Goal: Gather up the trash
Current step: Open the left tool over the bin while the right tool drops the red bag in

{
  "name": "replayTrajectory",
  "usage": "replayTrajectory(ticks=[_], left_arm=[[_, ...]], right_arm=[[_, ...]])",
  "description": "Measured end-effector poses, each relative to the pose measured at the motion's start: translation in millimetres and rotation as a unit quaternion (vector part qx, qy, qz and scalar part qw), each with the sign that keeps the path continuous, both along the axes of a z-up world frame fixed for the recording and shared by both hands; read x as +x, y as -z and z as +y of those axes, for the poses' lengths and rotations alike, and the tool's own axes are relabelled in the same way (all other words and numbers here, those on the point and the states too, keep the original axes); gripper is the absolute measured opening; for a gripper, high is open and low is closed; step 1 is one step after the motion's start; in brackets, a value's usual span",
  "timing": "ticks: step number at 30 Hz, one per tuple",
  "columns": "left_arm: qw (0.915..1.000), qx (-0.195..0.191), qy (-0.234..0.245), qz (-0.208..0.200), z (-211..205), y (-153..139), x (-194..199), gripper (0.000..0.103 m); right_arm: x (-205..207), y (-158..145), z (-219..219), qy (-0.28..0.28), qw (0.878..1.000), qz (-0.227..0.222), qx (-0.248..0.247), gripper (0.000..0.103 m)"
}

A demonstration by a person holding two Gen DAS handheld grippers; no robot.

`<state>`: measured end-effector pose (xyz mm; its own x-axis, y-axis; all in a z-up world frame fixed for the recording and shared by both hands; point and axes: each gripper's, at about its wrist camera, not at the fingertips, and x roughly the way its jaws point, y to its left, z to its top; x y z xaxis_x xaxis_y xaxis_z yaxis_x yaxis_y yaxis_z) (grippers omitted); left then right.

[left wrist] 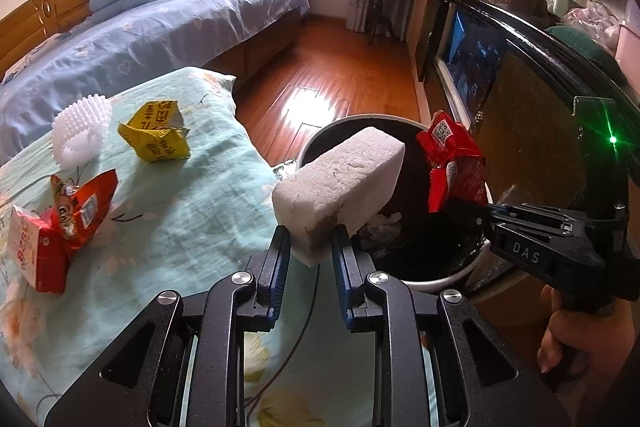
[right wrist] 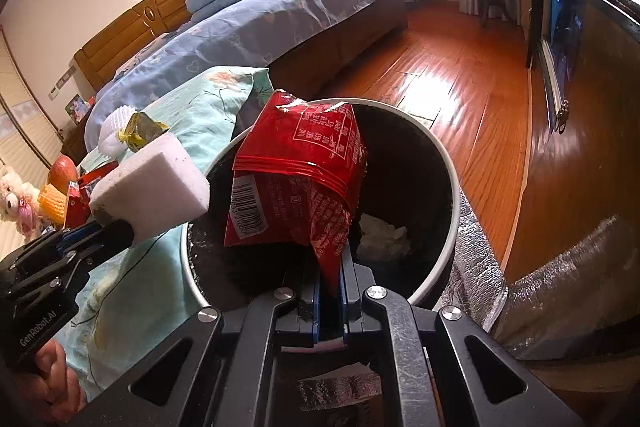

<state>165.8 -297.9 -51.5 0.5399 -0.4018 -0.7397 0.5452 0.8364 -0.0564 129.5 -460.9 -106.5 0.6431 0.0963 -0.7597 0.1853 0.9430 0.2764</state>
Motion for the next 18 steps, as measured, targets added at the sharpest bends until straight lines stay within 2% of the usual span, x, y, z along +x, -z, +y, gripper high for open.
replayTrajectory(ticks=[6, 8, 9, 12, 14, 16, 18], left_arm=[[1.0, 0.003, 0.003, 0.001, -7.6, 0.8, 2.5, 0.021], [1.0, 0.002, 0.005, 0.004, -9.5, 0.7, 4.0, 0.024], [1.0, 0.002, 0.006, 0.004, -10.5, 0.3, 4.2, 0.025], [1.0, 0.002, 0.004, -0.001, -9.7, -0.2, 1.9, 0.034], [1.0, 0.004, 0.0, -0.002, -8.0, 0.3, 0.9, 0.044], [1.0, 0.003, -0.004, -0.003, -3.8, 0.6, -0.2, 0.046], [1.0, 0.003, -0.008, -0.002, 0.2, 0.7, -1.1, 0.047]], right_arm=[[3.4, 2.0, -5.3, 0.001, 1.0, 0.003, 0.002, 0.007], [4.2, 1.8, -7.5, 0.004, 1.0, 0.004, 0.002, 0.007], [4.8, 1.5, -8.4, 0.005, 1.0, 0.004, 0.002, 0.011], [5.9, -0.9, -10.8, 0.009, 1.0, 0.003, 0.003, 0.013], [5.4, -2.6, -10.8, 0.011, 1.0, 0.001, -0.001, 0.016], [3.4, -3.7, -10.7, 0.014, 1.0, -0.003, -0.001, 0.038], [1.4, -3.1, -10.9, 0.016, 1.0, -0.006, 0.002, 0.047]])
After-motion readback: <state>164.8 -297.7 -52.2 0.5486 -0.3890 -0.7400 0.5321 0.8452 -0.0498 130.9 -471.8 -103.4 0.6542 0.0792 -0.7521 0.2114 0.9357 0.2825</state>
